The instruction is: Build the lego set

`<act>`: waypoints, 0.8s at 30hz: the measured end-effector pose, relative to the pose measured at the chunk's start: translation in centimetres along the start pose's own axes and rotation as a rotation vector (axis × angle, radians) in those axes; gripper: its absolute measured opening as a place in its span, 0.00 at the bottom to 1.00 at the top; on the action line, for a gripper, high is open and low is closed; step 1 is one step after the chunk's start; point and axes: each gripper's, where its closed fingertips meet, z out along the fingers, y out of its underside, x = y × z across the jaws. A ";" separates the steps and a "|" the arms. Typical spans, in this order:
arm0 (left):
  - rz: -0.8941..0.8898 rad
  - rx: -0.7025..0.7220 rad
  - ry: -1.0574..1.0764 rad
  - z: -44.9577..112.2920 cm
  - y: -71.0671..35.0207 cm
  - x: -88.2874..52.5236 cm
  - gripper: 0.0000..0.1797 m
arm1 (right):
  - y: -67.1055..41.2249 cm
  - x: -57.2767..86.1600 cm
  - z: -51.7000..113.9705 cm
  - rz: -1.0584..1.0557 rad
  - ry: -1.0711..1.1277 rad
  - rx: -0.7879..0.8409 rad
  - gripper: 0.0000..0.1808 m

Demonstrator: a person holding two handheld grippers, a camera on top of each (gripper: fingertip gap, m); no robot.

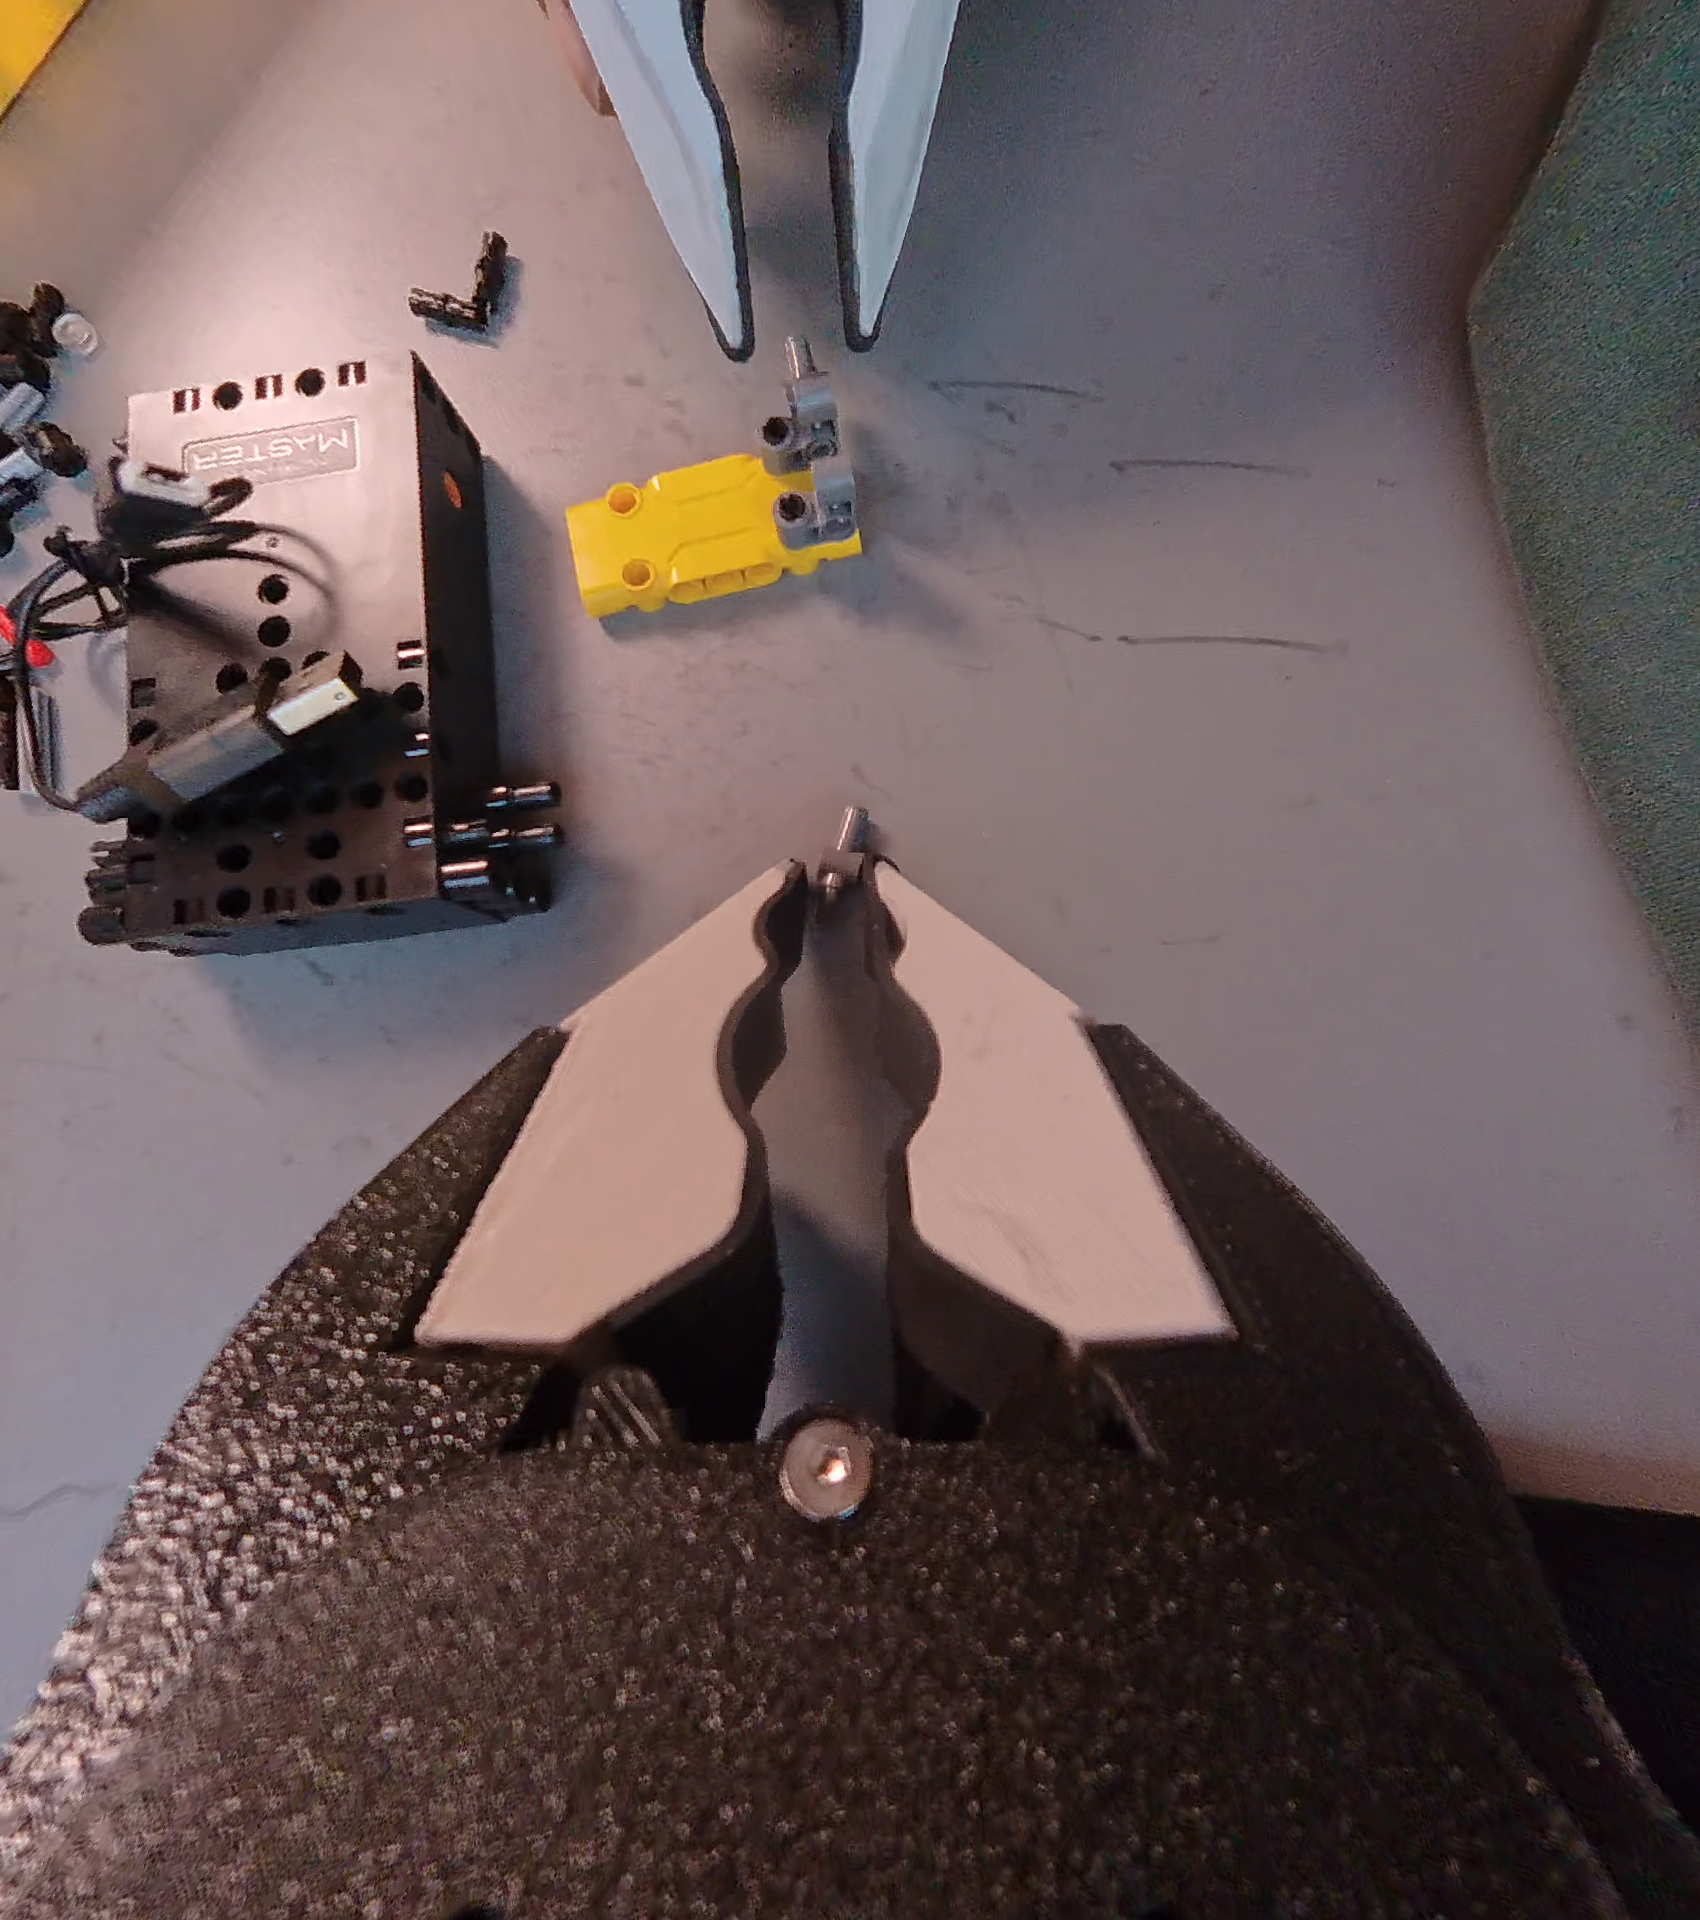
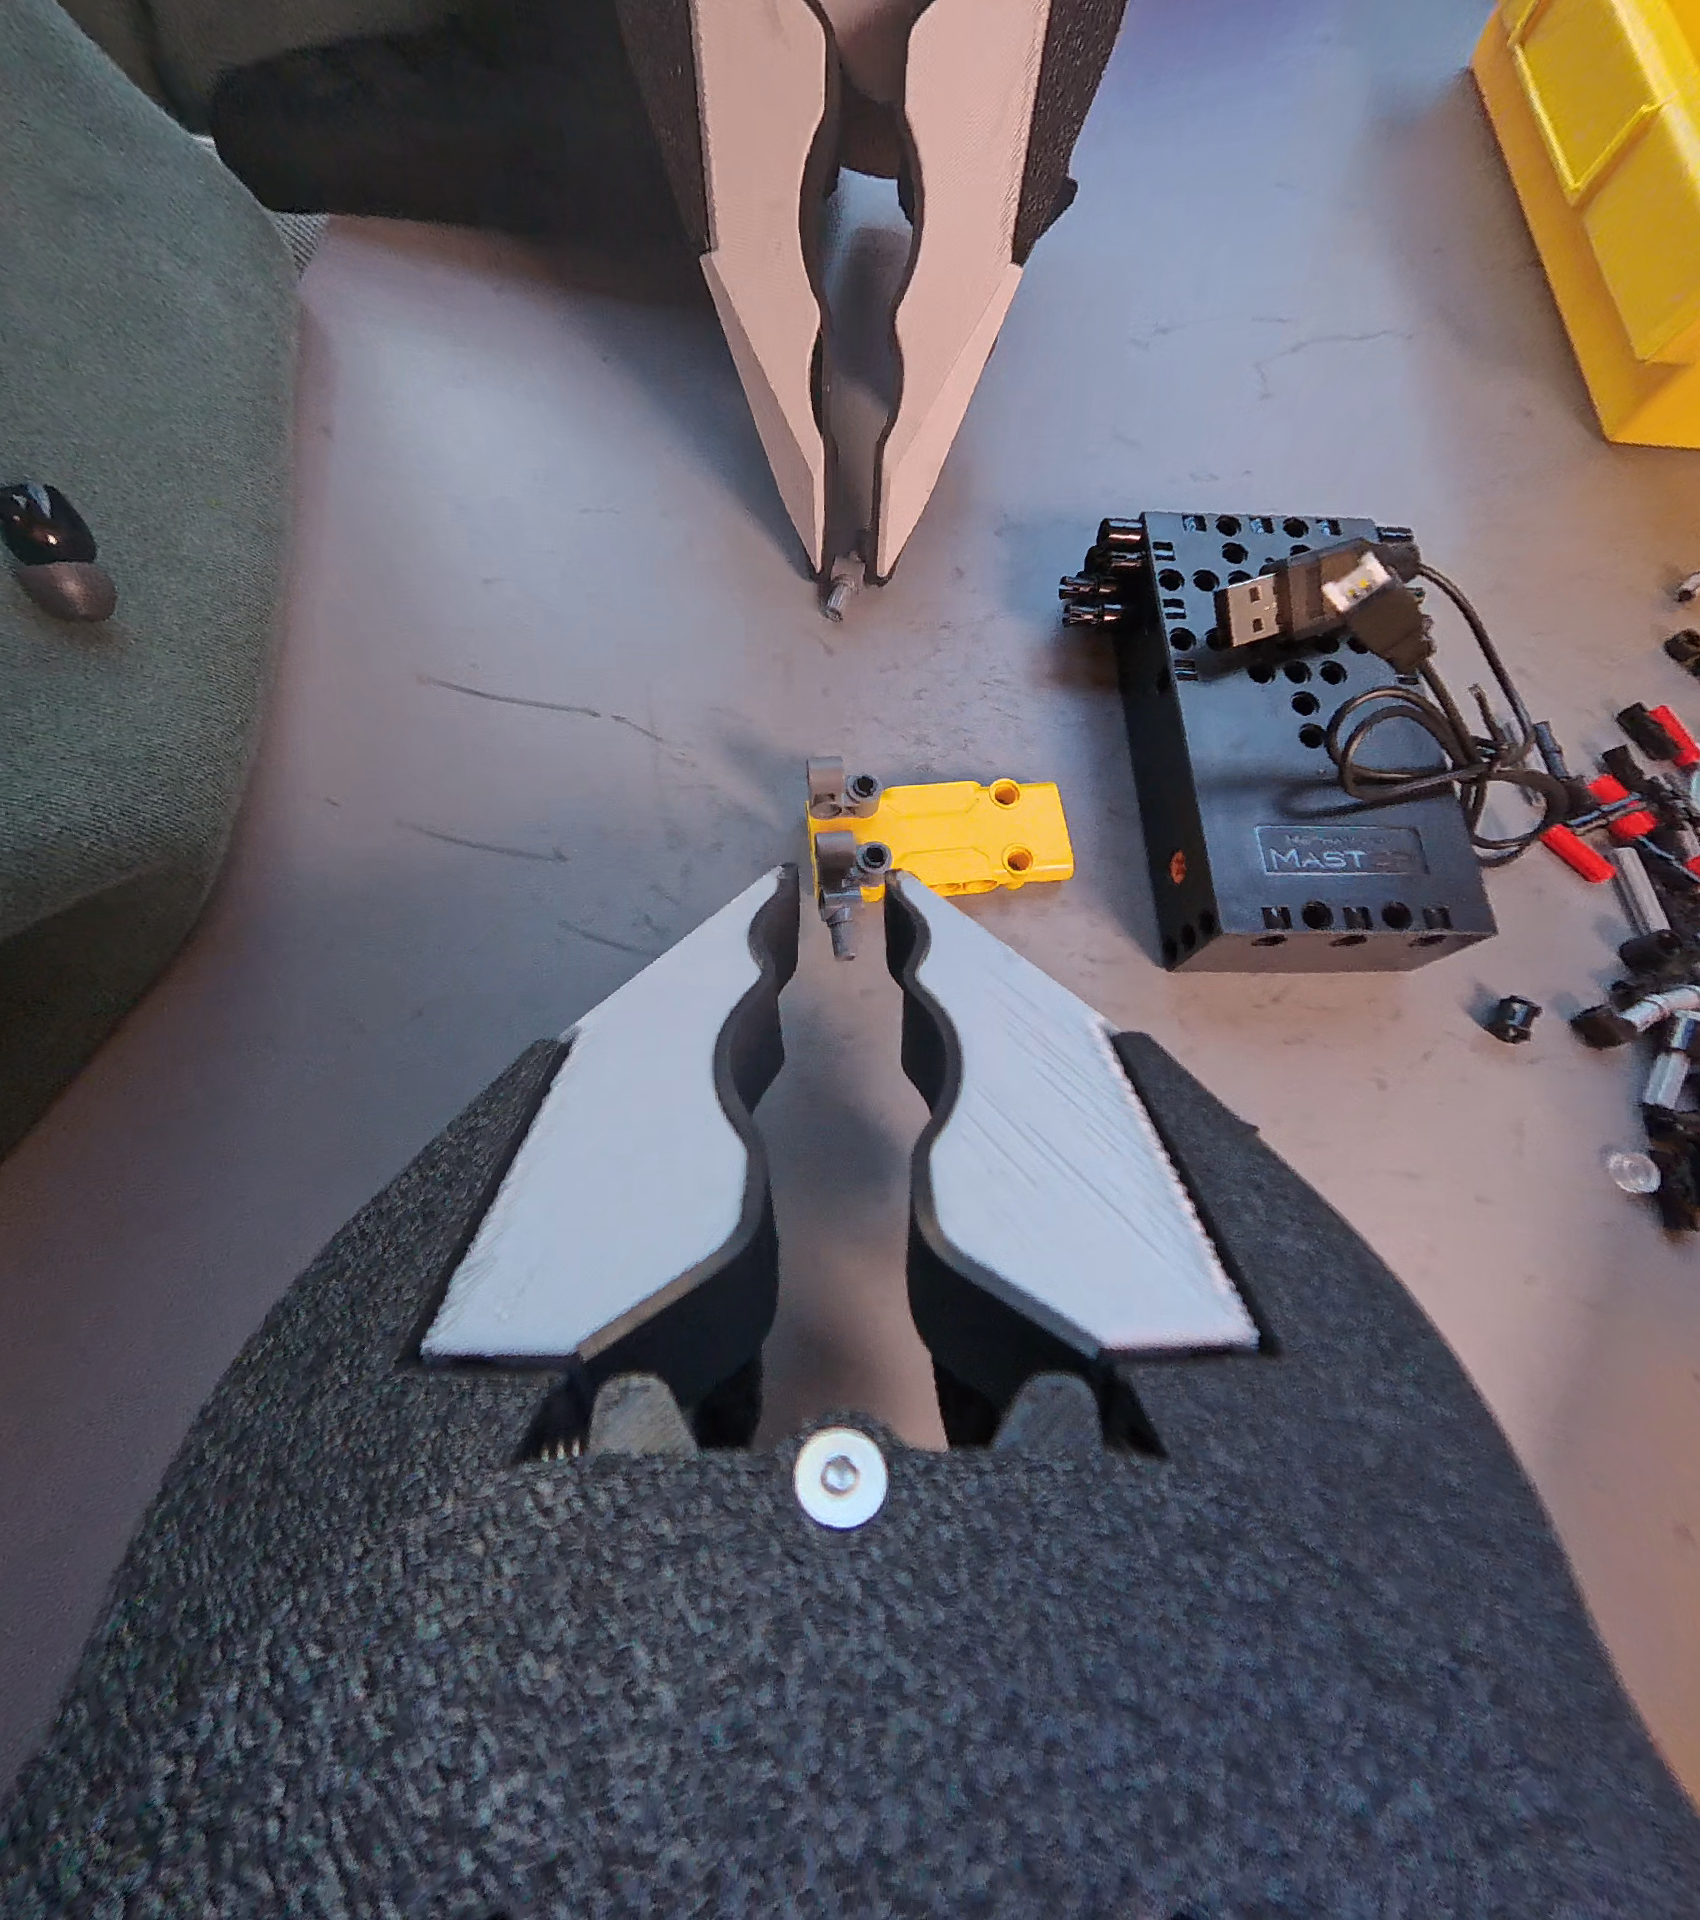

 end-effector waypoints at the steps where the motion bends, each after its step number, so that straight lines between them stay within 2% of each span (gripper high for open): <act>1: -0.004 0.001 -0.002 0.0 0.0 -0.1 0.06 | 0.0 0.0 0.0 -0.004 0.000 0.006 0.08; 8: -0.023 -0.016 -0.006 0.0 -0.1 -0.2 0.04 | -0.2 -0.1 0.5 -0.034 -0.010 0.013 0.12; 12: -0.064 0.125 0.009 0.9 -4.2 0.1 0.04 | -0.9 0.2 0.9 -0.048 -0.008 0.031 0.14; 16: -0.089 0.076 0.014 2.1 -4.1 -0.1 0.04 | -0.9 0.2 1.8 -0.070 -0.013 0.004 0.15; 24: -0.157 0.104 -0.013 2.3 -4.7 -0.3 0.04 | -0.6 0.2 2.4 -0.074 -0.011 -0.037 0.08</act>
